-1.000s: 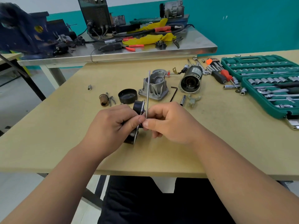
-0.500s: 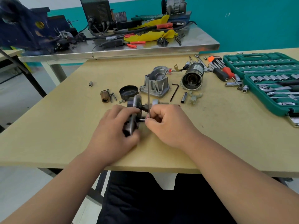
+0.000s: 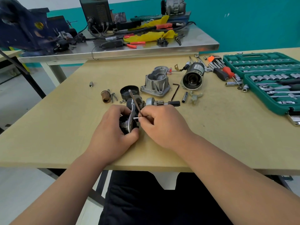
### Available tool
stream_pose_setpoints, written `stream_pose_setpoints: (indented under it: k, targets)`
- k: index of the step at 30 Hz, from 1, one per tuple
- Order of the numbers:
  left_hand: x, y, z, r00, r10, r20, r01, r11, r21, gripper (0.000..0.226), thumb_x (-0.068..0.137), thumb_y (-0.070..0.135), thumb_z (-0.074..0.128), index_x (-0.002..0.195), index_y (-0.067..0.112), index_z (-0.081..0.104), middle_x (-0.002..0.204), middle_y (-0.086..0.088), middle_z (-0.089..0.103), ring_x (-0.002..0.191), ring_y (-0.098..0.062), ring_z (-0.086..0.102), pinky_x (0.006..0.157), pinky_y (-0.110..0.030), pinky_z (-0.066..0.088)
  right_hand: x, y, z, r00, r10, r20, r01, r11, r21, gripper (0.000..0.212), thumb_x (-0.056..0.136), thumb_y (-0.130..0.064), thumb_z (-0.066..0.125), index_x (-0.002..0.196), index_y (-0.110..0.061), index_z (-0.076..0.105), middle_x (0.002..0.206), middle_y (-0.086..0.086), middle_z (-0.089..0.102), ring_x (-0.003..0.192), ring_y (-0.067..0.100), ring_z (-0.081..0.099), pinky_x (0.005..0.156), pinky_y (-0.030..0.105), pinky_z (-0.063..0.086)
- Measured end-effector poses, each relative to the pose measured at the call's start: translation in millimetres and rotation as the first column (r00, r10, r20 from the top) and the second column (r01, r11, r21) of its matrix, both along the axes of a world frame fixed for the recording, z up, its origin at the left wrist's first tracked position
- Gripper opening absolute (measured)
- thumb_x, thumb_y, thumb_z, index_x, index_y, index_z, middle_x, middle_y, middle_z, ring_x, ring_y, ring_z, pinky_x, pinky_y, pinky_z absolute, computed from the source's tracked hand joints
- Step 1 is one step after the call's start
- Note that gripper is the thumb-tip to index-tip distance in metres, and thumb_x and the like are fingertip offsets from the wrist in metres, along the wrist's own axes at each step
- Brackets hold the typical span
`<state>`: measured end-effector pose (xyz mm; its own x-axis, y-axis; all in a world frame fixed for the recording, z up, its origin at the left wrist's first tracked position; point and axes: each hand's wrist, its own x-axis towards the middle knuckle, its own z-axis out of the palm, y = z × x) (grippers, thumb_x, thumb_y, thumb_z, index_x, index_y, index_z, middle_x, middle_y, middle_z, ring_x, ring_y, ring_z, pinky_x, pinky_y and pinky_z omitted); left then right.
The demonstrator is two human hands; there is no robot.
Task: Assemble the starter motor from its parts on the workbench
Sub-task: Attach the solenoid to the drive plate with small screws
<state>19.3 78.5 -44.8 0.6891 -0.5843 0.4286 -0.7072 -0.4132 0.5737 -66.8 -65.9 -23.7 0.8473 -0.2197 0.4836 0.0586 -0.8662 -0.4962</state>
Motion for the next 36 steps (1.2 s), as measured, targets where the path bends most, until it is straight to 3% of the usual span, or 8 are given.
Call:
stream_pose_setpoints:
  k: [3, 6, 10, 16, 22, 27, 36]
  targets:
    - [1, -1, 0, 1.0, 0.016, -0.004, -0.016, 1.0, 0.003, 0.044, 0.073, 0.028, 0.073, 0.093, 0.045, 0.038, 0.095, 0.02, 0.054, 0.089, 0.007, 0.052, 0.064, -0.008, 0.034, -2, 2, 0, 0.998, 0.008, 0.06, 0.004, 0.98, -0.199, 0.016, 0.089, -0.019, 0.058, 0.076, -0.011, 0.062, 0.06, -0.001, 0.054, 0.055, 0.023, 0.049, 0.047, 0.03, 0.037]
    - [1, 0, -1, 1.0, 0.008, 0.008, -0.008, 1.0, 0.005, 0.043, 0.073, 0.028, 0.073, 0.092, 0.044, 0.037, 0.093, 0.019, 0.053, 0.088, 0.007, 0.05, 0.066, -0.004, 0.035, -2, 1, 3, 0.999, 0.022, 0.049, -0.009, 0.968, -0.253, 0.017, 0.09, -0.019, 0.056, 0.078, -0.01, 0.062, 0.062, 0.0, 0.055, 0.056, 0.024, 0.051, 0.048, 0.029, 0.033]
    - [0, 0, -3, 0.998, -0.014, 0.065, 0.013, 1.0, 0.007, 0.042, 0.072, 0.027, 0.071, 0.097, 0.037, 0.038, 0.093, 0.021, 0.048, 0.081, 0.001, 0.043, 0.07, -0.004, 0.035, 0, -2, 4, 0.999, 0.03, -0.04, -0.037, 0.983, -0.178, 0.021, 0.096, -0.028, 0.05, 0.082, -0.016, 0.06, 0.064, -0.006, 0.05, 0.063, 0.021, 0.049, 0.053, 0.031, 0.032]
    - [-2, -2, -4, 0.994, 0.013, 0.11, -0.013, 1.0, -0.001, 0.044, 0.072, 0.023, 0.073, 0.097, 0.032, 0.039, 0.092, 0.023, 0.043, 0.084, -0.001, 0.039, 0.072, -0.002, 0.033, 2, 2, 4, 0.994, -0.009, -0.105, 0.011, 1.0, 0.016, 0.031, 0.095, -0.028, 0.051, 0.066, -0.022, 0.046, 0.054, -0.007, 0.044, 0.05, 0.008, 0.04, 0.046, 0.027, 0.026]
    - [-3, -4, -6, 0.988, 0.052, 0.146, -0.052, 0.999, -0.004, 0.045, 0.072, 0.022, 0.075, 0.098, 0.029, 0.039, 0.094, 0.013, 0.043, 0.083, -0.002, 0.037, 0.073, -0.002, 0.032, 5, 6, 5, 0.993, -0.025, -0.12, 0.04, 0.991, 0.129, 0.042, 0.095, -0.024, 0.053, 0.055, -0.019, 0.039, 0.052, -0.003, 0.042, 0.048, 0.013, 0.039, 0.046, 0.029, 0.027]
    - [-4, -4, -6, 0.988, 0.041, 0.149, -0.043, 0.999, 0.006, 0.044, 0.072, 0.023, 0.074, 0.099, 0.028, 0.04, 0.096, 0.011, 0.044, 0.087, -0.005, 0.04, 0.068, -0.014, 0.032, 4, -3, 8, 0.986, 0.071, -0.154, -0.052, 0.991, 0.125, 0.043, 0.096, -0.026, 0.052, 0.055, -0.024, 0.038, 0.052, -0.006, 0.041, 0.049, 0.01, 0.038, 0.048, 0.03, 0.029]
    - [-4, -4, -3, 0.994, 0.041, 0.099, -0.042, 0.999, 0.006, 0.042, 0.071, 0.027, 0.071, 0.099, 0.03, 0.039, 0.093, 0.018, 0.04, 0.086, -0.001, 0.038, 0.073, -0.003, 0.032, 6, -6, 1, 0.987, 0.118, -0.111, -0.099, 0.981, 0.164, 0.044, 0.1, -0.028, 0.045, 0.058, -0.027, 0.037, 0.053, -0.007, 0.044, 0.051, 0.008, 0.041, 0.054, 0.033, 0.037]
